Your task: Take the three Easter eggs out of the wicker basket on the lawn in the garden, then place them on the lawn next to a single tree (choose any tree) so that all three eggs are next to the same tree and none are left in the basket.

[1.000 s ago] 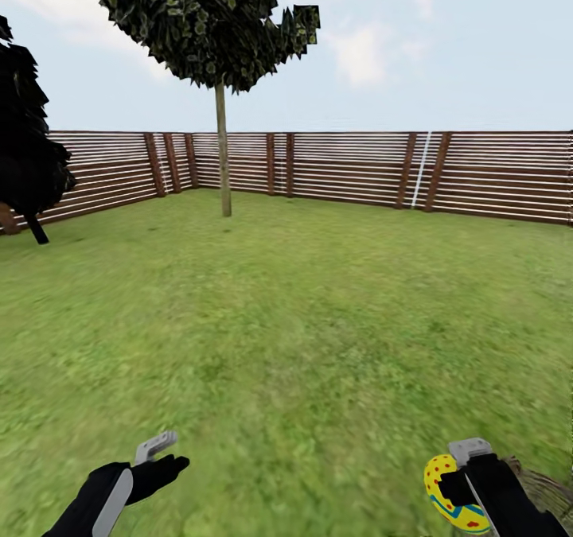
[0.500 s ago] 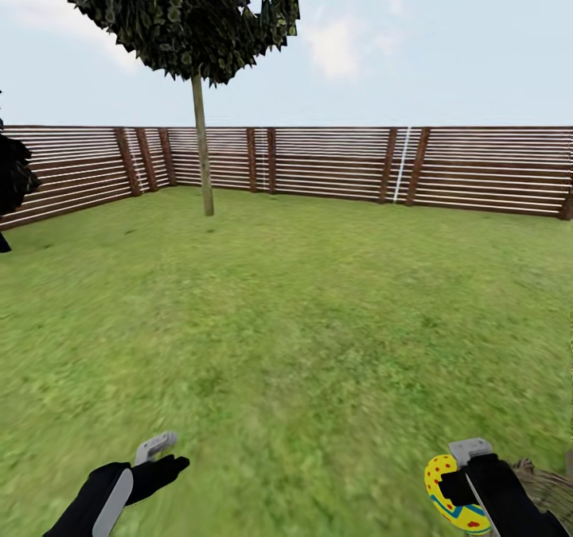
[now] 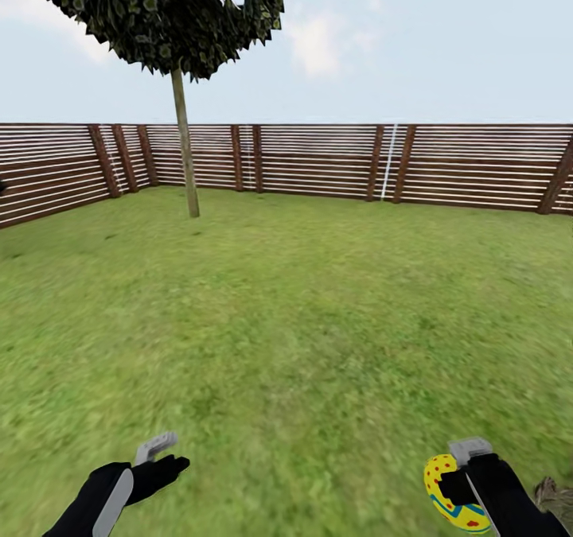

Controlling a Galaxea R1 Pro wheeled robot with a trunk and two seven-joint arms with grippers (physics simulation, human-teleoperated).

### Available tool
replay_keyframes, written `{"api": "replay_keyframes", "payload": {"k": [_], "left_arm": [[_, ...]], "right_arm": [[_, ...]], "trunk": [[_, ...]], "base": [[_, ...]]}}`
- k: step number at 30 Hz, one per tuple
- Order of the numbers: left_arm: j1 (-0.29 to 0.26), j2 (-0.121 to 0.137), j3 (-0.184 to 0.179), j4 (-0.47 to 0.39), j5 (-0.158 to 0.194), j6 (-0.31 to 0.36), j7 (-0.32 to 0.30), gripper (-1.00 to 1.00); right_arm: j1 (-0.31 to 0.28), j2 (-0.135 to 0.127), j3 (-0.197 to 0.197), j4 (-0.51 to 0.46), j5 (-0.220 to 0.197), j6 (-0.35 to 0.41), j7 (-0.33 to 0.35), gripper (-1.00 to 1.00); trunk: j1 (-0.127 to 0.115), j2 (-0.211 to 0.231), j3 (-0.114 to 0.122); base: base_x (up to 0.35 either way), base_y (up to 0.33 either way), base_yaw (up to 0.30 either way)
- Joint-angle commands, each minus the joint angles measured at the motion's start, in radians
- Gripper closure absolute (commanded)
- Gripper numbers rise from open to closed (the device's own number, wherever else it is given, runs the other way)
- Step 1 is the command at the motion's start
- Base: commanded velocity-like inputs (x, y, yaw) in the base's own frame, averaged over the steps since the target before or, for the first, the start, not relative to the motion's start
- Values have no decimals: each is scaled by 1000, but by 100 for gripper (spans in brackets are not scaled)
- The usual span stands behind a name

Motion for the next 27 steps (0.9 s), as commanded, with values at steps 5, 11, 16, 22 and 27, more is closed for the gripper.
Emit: {"api": "replay_keyframes", "payload": {"k": [5, 11, 16, 22, 27], "left_arm": [[0, 0, 3, -1, -1, 6, -5, -100], [0, -1, 3, -1, -1, 6, -5, -100], [0, -2, 3, -1, -2, 6, -5, -100], [0, -2, 3, -1, -2, 7, -5, -100], [0, -2, 1, -1, -2, 7, -5, -100]], "right_arm": [[-1, 0, -4, -2, 10, 4, 10, 100], [-1, 0, -7, -2, 10, 5, 10, 100], [-1, -1, -7, -2, 10, 5, 10, 100], [-1, -1, -7, -2, 10, 5, 10, 100], [-1, -1, -10, -4, 10, 4, 10, 100]], "trunk": [[-19, 35, 22], [-42, 77, 51], [-61, 112, 75], [-84, 154, 103], [-103, 189, 127]], "base": [[280, 223, -73], [280, 223, -106], [280, 223, -109], [280, 223, -110], [280, 223, -110]]}}
